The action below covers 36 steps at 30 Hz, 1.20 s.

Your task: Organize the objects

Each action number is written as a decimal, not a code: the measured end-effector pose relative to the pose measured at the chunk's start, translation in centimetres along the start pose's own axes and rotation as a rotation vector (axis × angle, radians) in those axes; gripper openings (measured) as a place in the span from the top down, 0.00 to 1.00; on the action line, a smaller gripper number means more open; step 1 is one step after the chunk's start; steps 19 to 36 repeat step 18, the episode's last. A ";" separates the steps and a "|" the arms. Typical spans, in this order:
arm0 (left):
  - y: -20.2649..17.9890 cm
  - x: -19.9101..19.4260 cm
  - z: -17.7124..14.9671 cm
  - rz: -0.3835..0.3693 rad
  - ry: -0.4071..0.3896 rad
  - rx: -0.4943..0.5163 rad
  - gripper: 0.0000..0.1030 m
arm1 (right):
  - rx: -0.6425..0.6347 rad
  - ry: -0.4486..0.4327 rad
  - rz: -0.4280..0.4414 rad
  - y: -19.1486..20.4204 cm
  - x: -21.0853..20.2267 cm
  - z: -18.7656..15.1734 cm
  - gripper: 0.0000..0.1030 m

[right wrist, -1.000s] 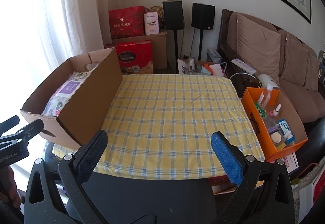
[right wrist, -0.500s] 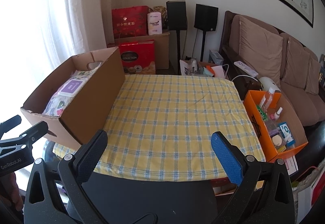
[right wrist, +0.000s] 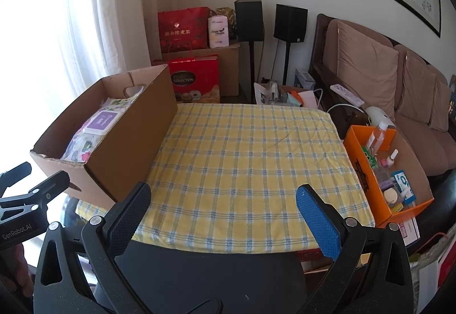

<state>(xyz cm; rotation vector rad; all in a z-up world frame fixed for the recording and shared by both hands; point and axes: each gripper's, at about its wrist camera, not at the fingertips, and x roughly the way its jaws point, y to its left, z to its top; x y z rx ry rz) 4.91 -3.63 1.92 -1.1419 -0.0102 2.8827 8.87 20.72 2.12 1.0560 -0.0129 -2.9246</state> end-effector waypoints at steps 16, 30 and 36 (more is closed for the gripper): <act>0.2 0.0 0.0 0.010 0.000 0.000 0.00 | 0.002 0.002 0.007 0.2 0.1 0.0 0.00; 0.2 0.0 0.0 0.010 0.001 -0.002 0.00 | 0.002 0.004 0.007 0.2 0.1 0.0 0.00; 0.2 0.0 0.0 0.010 0.001 -0.002 0.00 | 0.002 0.004 0.007 0.2 0.1 0.0 0.00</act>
